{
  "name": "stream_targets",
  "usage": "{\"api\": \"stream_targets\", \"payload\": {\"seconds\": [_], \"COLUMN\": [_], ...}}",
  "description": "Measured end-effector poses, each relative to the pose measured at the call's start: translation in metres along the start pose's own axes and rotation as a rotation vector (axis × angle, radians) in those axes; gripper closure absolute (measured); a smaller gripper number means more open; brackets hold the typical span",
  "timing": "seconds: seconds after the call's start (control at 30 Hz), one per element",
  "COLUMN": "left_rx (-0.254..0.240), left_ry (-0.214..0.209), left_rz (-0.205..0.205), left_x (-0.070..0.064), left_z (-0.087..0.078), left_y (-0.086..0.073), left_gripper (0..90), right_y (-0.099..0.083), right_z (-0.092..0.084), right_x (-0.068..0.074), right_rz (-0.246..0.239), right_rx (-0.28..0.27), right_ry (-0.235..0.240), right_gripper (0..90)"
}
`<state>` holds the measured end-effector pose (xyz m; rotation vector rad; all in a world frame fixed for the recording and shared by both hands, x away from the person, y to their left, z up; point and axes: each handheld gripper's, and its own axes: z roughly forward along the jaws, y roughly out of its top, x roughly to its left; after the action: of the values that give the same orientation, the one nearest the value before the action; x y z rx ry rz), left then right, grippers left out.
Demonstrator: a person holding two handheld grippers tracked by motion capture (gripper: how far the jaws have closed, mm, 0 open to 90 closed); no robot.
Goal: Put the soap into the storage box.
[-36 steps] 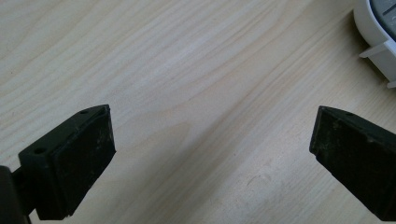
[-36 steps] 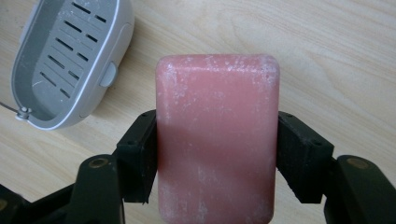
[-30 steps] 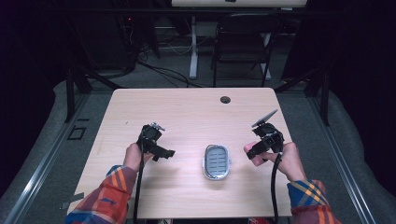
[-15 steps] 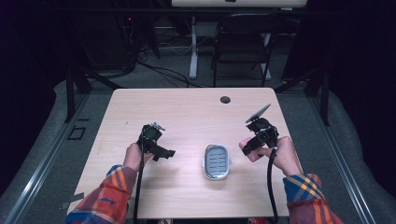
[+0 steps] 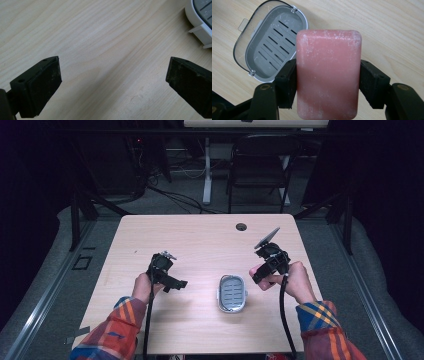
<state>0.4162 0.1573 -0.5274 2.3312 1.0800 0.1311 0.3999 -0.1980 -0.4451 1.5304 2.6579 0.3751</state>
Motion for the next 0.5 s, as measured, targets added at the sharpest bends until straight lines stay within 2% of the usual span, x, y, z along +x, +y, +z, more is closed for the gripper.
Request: {"api": "stream_targets", "payload": {"seconds": [0.17, 0.23, 0.5], "left_rx": [-0.001, -0.002, -0.002], "left_ry": [-0.001, 0.001, -0.001], "left_rz": [0.001, 0.001, 0.000], "left_x": [0.000, 0.000, -0.001], "left_z": [0.000, 0.000, 0.000], "left_y": [0.000, 0.000, 0.000], "left_gripper": [0.0, 0.0, 0.0], "right_y": [0.004, 0.005, 0.010], "right_z": [0.001, 0.002, 0.002], "right_x": [0.003, 0.006, 0.012], "right_rz": [-0.012, 0.000, -0.027], "right_rx": [0.006, -0.002, -0.002], "right_ry": [0.001, 0.002, 0.009], "right_gripper": [37.1, 37.1, 37.2]}}
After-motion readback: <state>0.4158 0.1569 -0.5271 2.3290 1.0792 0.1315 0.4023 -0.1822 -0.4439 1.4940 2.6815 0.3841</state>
